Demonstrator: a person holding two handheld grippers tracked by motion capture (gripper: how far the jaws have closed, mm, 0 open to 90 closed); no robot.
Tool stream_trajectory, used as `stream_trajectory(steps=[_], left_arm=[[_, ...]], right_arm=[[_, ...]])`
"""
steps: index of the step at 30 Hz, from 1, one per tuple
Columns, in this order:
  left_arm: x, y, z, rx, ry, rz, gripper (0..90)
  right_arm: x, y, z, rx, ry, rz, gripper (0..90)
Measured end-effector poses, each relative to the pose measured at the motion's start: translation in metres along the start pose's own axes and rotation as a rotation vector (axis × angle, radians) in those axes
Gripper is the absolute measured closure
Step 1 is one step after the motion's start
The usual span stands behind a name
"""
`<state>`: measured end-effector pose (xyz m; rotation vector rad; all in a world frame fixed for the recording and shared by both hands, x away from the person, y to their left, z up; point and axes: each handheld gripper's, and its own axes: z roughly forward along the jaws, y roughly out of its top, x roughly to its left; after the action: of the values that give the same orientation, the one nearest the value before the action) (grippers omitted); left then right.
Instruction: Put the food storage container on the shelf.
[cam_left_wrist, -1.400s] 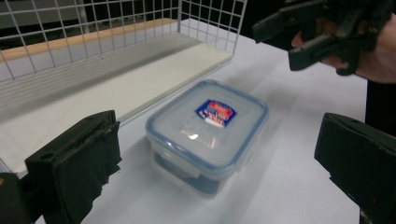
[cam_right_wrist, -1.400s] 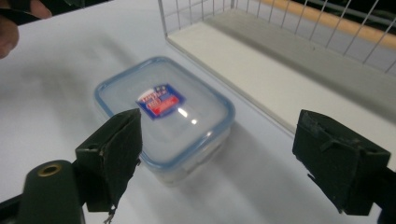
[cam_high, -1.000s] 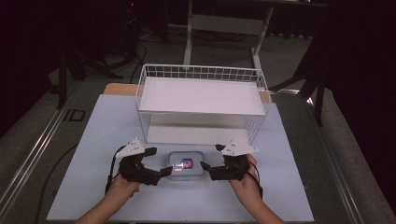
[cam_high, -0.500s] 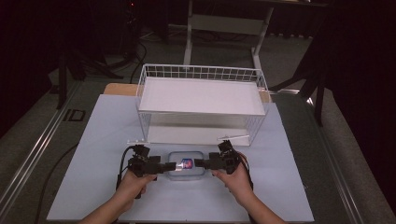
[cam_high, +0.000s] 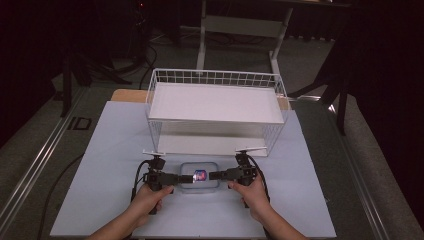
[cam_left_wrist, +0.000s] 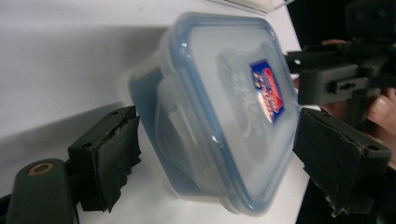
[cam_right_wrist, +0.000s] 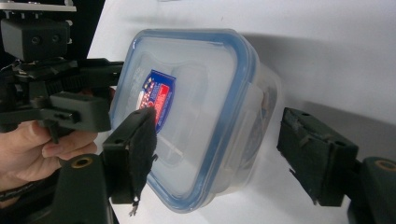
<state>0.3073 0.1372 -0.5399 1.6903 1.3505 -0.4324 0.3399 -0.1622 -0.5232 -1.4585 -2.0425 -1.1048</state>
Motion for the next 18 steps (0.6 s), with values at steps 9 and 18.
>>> stream_trajectory(steps=[9,18], left_arm=[[0.004,-0.001,0.001,-0.010,0.005,-0.031,26.6],[-0.012,-0.004,-0.003,0.055,0.069,0.030,30.9]], right_arm=[[0.002,-0.005,0.005,0.025,0.009,0.014,37.0],[0.009,-0.009,0.001,0.007,-0.023,0.019,40.6]])
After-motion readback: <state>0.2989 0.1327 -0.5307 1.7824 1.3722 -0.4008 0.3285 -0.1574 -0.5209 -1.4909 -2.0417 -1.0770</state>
